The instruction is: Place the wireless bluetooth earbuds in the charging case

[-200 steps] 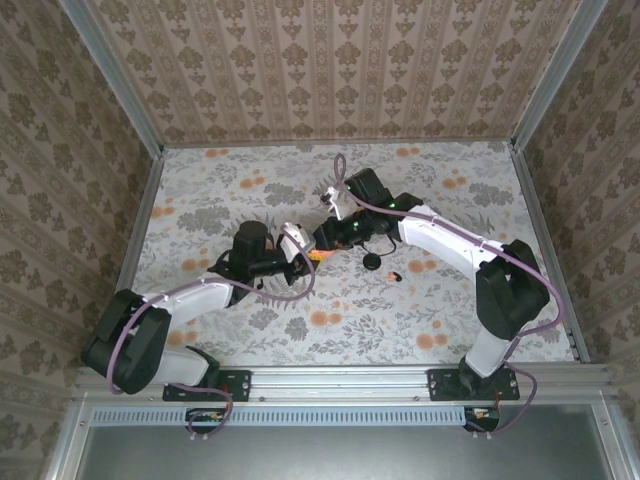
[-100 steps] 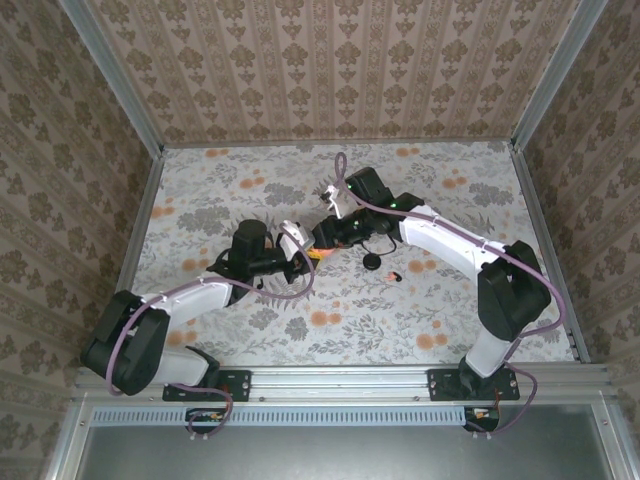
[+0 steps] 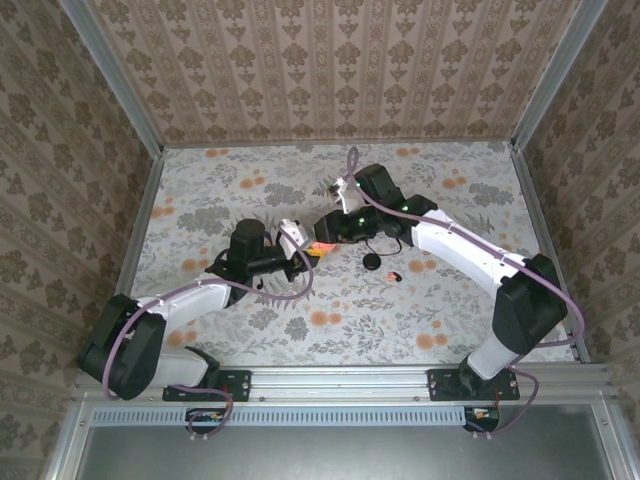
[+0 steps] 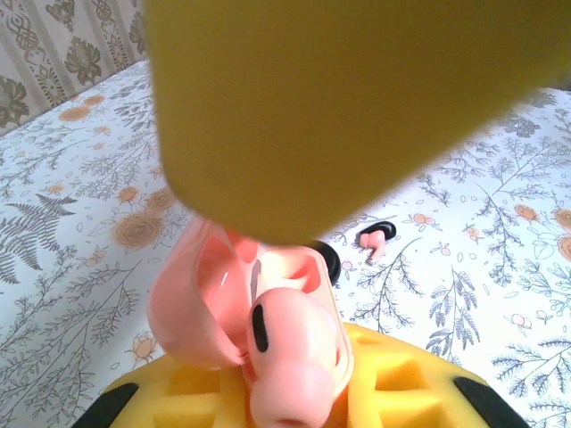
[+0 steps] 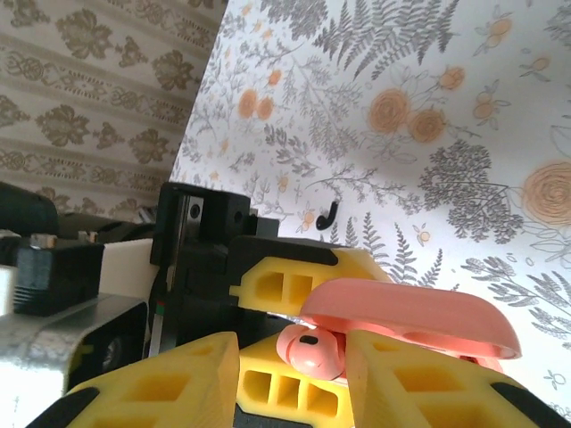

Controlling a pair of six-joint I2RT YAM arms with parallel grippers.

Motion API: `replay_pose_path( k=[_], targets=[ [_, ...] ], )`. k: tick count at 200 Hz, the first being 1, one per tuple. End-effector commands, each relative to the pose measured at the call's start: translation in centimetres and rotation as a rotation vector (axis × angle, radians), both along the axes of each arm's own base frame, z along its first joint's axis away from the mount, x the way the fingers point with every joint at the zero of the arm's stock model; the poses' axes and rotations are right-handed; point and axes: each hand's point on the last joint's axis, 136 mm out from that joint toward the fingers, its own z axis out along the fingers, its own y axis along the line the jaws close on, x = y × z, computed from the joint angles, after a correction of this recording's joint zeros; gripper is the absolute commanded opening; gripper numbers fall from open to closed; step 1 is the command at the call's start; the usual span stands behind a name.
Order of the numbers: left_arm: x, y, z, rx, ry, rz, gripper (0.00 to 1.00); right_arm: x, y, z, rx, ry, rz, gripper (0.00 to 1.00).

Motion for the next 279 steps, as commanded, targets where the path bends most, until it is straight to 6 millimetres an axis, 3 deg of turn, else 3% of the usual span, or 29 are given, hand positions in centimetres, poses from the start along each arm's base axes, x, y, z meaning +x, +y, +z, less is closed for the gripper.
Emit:
replay_pose_path(
  k=[1,40,140,279],
  targets=[
    [0.5,-0.2,2.0,-0.024,-0.076,0.010,0.15,0.4,-1.8,-0.2,-0.034,0.065,-0.154,0.37],
    [1.0,0.1,1.9,-0.009,-0.091,0.045,0.15,-0.4,-1.9,-0.6,0.000,0.150,-0.254,0.37],
    [0.5,-0.1,2.2,-0.022,-0.093,0.022,0.15,-0.3,-0.3,-0.9,-0.102,-0.035,-0.078,0.35],
    [0.3,-0.2,2.8,-0.043,-0.094,0.009,0.15,-0.4,2.0,-1.3,-0.040,-0.029,0.001,0.32]
  ],
)
